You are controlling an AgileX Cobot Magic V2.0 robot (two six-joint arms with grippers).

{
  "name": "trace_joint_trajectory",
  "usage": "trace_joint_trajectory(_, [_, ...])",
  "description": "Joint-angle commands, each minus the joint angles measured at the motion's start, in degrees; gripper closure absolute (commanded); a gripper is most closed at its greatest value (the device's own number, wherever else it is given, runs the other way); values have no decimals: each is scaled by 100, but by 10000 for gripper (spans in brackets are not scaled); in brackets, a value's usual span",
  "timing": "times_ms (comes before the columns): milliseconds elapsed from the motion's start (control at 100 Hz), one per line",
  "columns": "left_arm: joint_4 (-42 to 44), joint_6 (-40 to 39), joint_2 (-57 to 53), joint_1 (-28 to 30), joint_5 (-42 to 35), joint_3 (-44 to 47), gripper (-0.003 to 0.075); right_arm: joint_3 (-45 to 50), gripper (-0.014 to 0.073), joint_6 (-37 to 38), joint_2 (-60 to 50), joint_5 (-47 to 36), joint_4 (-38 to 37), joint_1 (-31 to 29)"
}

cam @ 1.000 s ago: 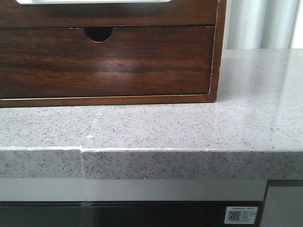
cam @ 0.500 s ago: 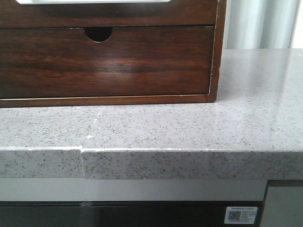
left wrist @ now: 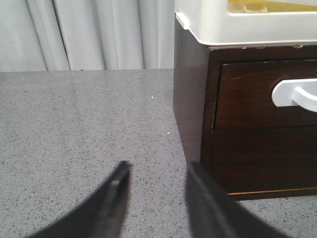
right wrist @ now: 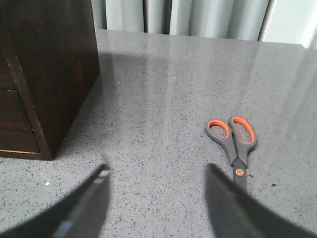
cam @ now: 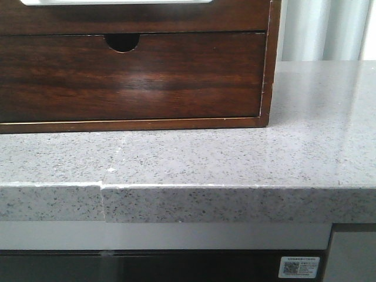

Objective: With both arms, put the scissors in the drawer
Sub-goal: 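Reach the left gripper to the white drawer handle and grasp it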

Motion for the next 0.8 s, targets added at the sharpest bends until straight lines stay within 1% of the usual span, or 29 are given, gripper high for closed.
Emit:
trace_joint_trajectory(0, [31,-18,91,-6,-465,-207,177,-204,27,-23,90,-515,-86,-34])
trace_joint_trajectory(60, [20,-18,91,-6,-465,-207,146,-204,14,-23,90,-515,-86,-34])
trace_joint_trajectory(230, [-36,-18,91,-6,-451,-207,172,-204,15,-23,90,-529,-86,-34])
trace_joint_trajectory(320, [-438,-18,91,-6,-419,-207,188,-204,15,-23,90,-529,-86,-34])
trace_joint_trajectory(370, [-805,-18,91,-6,-451,-207,200,-204,15,-23,90,-529,-86,-34])
trace_joint_trajectory(440, [-1568,-28,91,-6,-468,-207,220,-204,15,-23,90,-539,-24,-34])
trace_joint_trajectory(490, [-2381,-28,91,-6,-468,-197,235,-204,15,-23,90,-539,16,-34])
trace_joint_trajectory(630, [-4173,-28,91,-6,-664,-93,268,-204,15,-23,90,-539,57,-34])
trace_joint_trajectory(730, [-5026,-28,91,-6,-831,6,272,-204,15,-23,90,-539,57,-34])
trace_joint_trajectory(790, [-5301,-28,124,-6,-847,30,272,-204,15,-23,90,-539,57,-34])
